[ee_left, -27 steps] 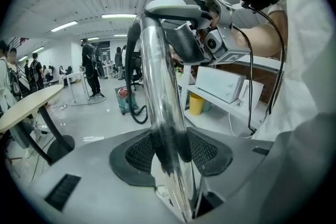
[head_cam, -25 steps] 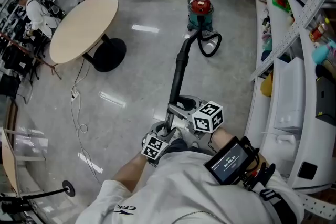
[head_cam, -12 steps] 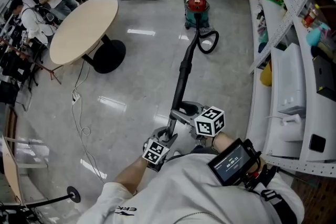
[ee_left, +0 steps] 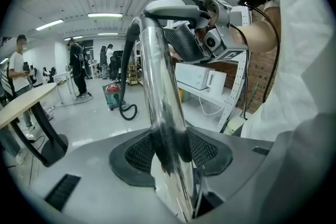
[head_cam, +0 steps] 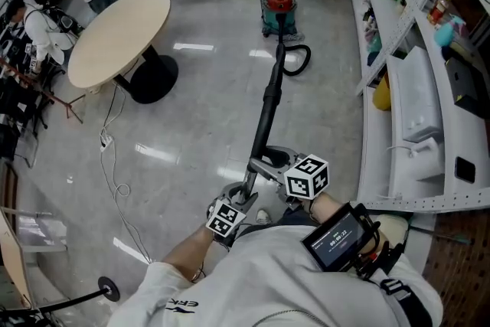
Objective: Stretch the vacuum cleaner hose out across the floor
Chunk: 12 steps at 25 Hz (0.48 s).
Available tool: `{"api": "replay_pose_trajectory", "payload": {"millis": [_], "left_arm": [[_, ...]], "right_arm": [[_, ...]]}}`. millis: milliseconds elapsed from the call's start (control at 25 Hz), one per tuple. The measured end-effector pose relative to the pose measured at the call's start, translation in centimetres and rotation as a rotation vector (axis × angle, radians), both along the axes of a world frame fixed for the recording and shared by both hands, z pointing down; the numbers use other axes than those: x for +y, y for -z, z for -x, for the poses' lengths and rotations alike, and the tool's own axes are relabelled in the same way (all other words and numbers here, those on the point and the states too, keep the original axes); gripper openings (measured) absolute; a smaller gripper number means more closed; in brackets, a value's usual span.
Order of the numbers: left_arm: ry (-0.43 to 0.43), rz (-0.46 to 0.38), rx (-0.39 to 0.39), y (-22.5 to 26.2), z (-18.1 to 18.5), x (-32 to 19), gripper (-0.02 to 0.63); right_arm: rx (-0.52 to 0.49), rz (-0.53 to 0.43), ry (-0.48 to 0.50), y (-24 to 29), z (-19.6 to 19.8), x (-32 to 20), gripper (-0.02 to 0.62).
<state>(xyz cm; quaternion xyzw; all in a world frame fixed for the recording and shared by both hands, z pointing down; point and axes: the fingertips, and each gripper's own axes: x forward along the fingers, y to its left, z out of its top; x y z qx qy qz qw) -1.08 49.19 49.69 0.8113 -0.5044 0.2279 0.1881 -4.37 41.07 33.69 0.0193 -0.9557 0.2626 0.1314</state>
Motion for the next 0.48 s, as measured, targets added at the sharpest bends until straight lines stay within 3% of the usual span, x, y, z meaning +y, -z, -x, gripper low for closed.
{"api": "replay_pose_trajectory", "payload": {"millis": [240,480], "left_arm": [[0.004,0.000,-0.002,-0.1,-1.0,3.3,0.176],[0.043,-0.004,-0.002,-0.3,-4.4,6.2,0.176]], "right_arm": [[0.008,-0.008,0.009,0.1,-0.9,3.6,0.179],[-0.003,-0.017,0.038,0.0,-3.9,6.8,0.178]]}}
